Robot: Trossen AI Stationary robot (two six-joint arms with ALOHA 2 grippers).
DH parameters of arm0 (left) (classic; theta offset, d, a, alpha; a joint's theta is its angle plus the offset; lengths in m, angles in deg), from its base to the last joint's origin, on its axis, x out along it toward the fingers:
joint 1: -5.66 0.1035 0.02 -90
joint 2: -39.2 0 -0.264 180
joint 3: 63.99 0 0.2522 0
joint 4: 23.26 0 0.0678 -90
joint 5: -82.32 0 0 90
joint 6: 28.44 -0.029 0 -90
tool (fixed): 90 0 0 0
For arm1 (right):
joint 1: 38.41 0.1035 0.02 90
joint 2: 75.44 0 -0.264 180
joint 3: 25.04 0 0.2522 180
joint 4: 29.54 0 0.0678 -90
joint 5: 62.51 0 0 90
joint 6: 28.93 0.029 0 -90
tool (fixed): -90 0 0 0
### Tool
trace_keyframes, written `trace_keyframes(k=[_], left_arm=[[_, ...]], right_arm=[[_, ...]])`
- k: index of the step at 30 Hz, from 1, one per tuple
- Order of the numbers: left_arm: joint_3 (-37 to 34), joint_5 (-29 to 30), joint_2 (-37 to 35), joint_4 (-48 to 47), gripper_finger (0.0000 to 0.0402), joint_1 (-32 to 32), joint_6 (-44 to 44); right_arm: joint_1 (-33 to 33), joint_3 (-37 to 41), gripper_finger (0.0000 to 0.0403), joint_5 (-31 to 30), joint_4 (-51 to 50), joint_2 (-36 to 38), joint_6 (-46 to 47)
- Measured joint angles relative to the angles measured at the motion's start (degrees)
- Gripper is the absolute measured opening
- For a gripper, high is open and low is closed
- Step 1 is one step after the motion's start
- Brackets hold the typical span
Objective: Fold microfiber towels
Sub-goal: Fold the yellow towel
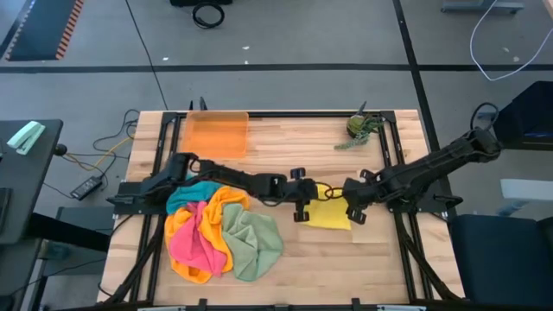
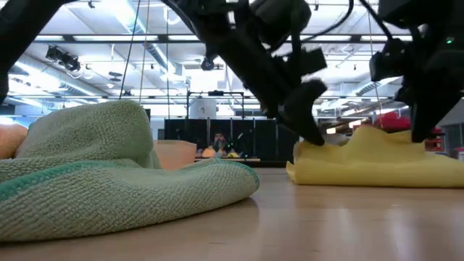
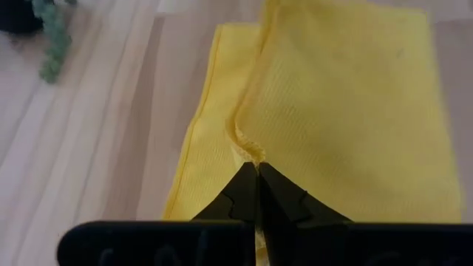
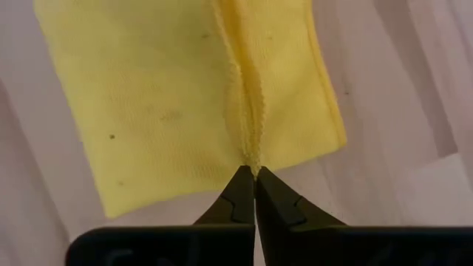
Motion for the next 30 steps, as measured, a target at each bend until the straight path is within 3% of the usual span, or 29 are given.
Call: trace_keyframes(k=[4,10,17,21,24,30], left_arm=[[-0.13,-0.28,1.13,0.6,0.0008,0.82,0.02],[-0.02,-0.07,1.19,1.01,0.0017,1.47,0.11],[-0.01,1.31,1.19,1.17,0.0007,2.09,0.13],[-0.02,2.84,1.19,1.01,0.0018,2.08,1.25],[0.0,5.09,1.19,1.25,0.0014,1.91,1.18],[0.0,5.54,1.19,4.23,0.0013,1.64,-0.17]], right_arm=[[-2.0,0.02,0.0013,-0.6,-0.2,-0.69,-1.85],[-4.35,0.02,0.002,-6.5,-0.53,-0.67,-1.99],[-5.43,-0.86,0.01,-11.52,-0.73,2.21,-5.34],[-2.64,-0.96,0.016,-16.06,-0.58,4.81,-3.92],[1.99,-0.31,0.019,-15.74,1.43,5.52,-1.67],[8.84,3.96,0.0193,-16.86,4.43,4.88,7.15]])
